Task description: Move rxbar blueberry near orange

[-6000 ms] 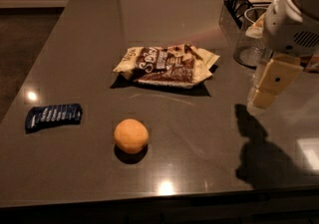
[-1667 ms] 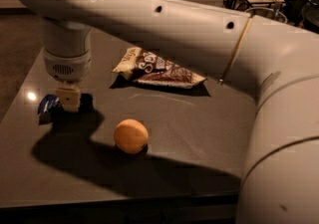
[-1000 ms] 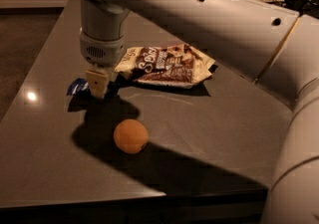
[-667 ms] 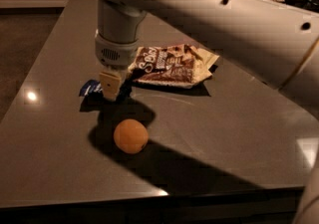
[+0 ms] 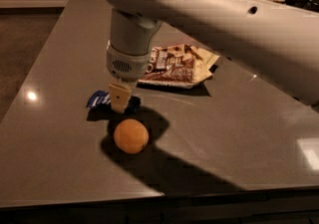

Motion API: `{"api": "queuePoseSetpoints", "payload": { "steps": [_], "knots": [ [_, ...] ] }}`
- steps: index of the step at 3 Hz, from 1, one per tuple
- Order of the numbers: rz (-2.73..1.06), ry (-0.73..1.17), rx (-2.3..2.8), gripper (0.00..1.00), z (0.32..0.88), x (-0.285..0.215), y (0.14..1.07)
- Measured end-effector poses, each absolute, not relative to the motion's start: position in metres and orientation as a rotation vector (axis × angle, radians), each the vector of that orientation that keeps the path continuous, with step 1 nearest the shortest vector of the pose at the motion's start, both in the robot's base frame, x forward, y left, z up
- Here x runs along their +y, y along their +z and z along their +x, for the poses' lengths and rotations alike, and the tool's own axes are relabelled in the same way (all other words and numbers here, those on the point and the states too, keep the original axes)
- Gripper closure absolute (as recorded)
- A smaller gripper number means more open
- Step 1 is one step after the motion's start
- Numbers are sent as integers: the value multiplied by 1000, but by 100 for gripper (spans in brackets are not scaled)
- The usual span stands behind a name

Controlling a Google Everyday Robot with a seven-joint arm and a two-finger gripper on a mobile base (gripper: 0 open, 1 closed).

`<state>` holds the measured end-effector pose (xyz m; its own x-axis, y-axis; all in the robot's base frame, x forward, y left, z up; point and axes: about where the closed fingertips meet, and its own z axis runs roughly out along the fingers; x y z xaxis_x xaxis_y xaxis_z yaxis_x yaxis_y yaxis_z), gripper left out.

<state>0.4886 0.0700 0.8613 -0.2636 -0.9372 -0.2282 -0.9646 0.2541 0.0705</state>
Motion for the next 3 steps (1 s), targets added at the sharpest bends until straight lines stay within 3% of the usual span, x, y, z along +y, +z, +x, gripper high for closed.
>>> {"api": "queuePoseSetpoints", "payload": {
  "steps": [1,3],
  "knots": [
    [-1829,307,2370,84,478,70,857],
    [-1840,316,2363,39,472,71,854]
  ]
}}
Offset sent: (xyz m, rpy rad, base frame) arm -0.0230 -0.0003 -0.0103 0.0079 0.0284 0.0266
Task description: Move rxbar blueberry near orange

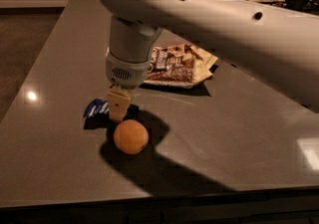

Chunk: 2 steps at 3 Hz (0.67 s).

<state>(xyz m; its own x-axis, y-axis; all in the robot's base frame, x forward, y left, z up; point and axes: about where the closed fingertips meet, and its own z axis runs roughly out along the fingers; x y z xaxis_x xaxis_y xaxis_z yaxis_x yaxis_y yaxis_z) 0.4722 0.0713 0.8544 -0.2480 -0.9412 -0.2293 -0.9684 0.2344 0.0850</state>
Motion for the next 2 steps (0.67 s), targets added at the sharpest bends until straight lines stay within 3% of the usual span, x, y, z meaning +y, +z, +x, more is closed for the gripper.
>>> {"api": "queuePoseSetpoints", "payload": {
  "steps": [1,2],
  "knots": [
    [-1842,315,2360,15,472,72,854],
    [-1843,314,2358,0,471,73,854]
  ]
}}
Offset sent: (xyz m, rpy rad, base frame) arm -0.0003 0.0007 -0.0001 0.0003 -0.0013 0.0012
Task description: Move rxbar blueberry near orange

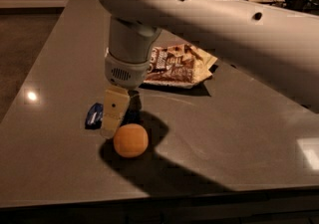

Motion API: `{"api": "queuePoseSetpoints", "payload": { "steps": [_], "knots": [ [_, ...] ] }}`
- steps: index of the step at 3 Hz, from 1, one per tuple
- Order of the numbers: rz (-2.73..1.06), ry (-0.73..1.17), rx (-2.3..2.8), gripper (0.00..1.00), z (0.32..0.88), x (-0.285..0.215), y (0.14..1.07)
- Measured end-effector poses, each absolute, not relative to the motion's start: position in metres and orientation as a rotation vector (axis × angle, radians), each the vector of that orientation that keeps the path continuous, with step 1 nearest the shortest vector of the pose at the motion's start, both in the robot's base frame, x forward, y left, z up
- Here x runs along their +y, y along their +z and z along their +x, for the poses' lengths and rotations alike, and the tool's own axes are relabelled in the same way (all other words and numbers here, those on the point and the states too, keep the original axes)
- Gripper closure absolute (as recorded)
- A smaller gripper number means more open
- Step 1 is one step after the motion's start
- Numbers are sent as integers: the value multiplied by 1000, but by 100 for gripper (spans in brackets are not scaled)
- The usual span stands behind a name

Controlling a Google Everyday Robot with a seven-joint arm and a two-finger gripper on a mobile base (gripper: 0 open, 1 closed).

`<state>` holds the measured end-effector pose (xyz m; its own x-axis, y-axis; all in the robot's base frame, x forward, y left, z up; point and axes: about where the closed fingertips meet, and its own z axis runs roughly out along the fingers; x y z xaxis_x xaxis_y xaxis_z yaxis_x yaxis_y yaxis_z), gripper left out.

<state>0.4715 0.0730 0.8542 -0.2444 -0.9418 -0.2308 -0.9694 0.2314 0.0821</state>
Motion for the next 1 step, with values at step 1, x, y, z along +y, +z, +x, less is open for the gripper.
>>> {"api": "queuePoseSetpoints", "payload": {
  "steps": [1],
  "knots": [
    [-1843,314,2358,0,471,73,854]
  ]
}}
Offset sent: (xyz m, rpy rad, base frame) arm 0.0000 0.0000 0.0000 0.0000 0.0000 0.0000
